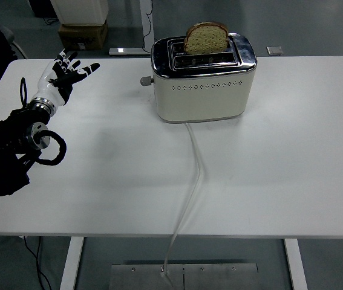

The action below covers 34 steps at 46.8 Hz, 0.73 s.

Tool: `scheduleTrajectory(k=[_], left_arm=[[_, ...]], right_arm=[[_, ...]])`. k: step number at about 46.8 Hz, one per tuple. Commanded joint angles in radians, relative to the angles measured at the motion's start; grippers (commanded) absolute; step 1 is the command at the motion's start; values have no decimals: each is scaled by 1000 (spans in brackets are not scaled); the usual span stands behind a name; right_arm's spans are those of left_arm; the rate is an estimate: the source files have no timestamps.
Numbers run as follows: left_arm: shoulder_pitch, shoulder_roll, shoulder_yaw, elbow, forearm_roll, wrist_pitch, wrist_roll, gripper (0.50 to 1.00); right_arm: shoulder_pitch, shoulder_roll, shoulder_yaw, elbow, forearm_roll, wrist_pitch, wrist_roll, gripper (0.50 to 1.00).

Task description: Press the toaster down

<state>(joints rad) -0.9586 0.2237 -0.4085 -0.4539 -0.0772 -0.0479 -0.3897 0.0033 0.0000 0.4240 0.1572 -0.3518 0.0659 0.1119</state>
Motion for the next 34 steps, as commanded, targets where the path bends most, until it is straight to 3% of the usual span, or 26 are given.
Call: scheduleTrajectory(k=[1,10,34], left_arm=[[0,-20,-15,12,-3,-1,-60,1000],[-2,-63,-27,14,2,-9,-70,1000],[-6,-93,-87,43,-3,-33,-70,1000]], right_arm=[[1,0,-1,1,1,0,0,1000],[3,0,1,4,-1,2,0,1000],[1,0,-1,5,-1,2,3,1000]])
